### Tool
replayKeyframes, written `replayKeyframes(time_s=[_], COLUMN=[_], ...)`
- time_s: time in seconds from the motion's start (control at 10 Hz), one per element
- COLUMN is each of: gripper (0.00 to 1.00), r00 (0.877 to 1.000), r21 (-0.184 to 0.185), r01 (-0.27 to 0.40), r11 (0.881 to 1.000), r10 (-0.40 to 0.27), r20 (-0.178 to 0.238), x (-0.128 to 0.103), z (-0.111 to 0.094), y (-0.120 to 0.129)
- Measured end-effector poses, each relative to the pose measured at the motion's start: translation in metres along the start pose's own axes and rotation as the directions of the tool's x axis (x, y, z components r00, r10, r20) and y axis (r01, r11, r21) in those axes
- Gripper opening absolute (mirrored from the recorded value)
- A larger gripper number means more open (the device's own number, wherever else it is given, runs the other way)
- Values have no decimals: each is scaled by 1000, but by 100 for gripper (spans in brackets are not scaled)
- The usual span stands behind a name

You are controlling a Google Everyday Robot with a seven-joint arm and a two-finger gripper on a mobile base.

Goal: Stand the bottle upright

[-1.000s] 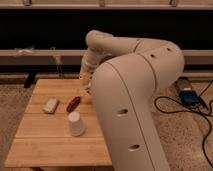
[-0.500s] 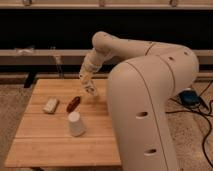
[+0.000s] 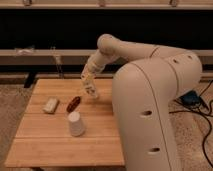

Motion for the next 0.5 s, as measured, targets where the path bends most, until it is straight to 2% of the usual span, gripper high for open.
replayKeyframes(time_s=[0.5], gripper=[0], r00=[995], r21=[24], r01=[-76], r11=[997], r10=[74], r20=[72], x=[14], z=[-5], y=[-3])
